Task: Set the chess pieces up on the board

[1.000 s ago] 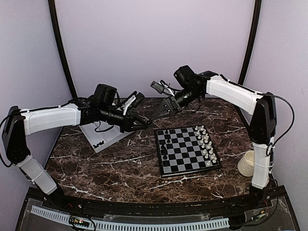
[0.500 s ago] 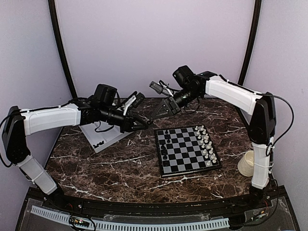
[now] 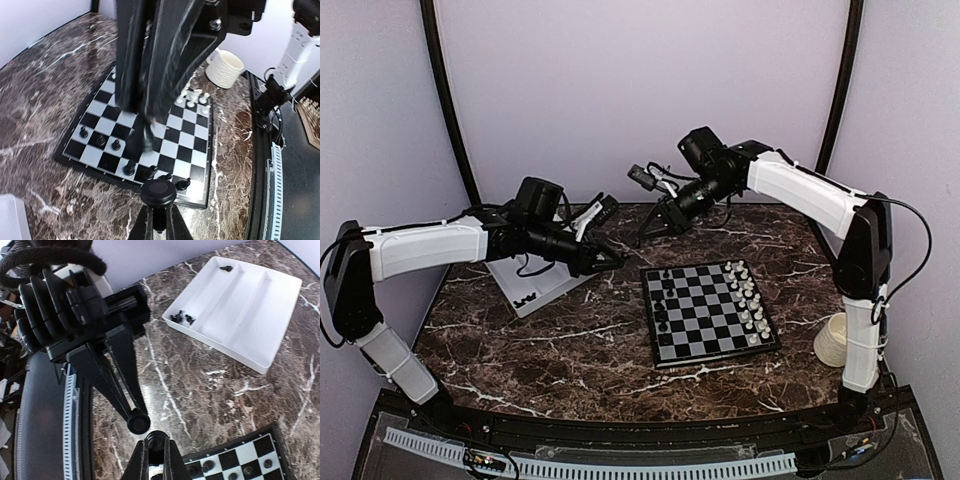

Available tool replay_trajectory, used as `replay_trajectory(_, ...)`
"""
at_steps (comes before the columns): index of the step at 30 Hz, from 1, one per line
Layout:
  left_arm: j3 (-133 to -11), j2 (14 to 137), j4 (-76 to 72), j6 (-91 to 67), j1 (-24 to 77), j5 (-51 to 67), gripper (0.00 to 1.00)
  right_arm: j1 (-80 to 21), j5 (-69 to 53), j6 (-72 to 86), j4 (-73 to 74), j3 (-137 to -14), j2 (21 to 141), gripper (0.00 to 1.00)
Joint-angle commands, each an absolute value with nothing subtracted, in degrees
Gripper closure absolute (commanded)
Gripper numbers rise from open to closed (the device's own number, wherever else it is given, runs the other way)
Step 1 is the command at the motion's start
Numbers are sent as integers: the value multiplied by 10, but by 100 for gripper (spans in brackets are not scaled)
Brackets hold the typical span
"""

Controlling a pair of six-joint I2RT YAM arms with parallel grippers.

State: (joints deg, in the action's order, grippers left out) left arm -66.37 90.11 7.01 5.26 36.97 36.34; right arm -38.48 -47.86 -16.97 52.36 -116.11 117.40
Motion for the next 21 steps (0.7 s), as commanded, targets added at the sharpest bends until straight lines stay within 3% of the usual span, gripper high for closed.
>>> replay_trajectory(1,-626,865,68,11,334,300,100,-390,-321,-209,524,-1184,1191,100)
replay_trajectory(10,-608,834,19,-60,255,296,100,-403,-143,-233,549,-1260,1301,100)
replay_trajectory(21,-610,830,26,-57,252,287,100,-424,-72,-242,570,-1300,1375,100)
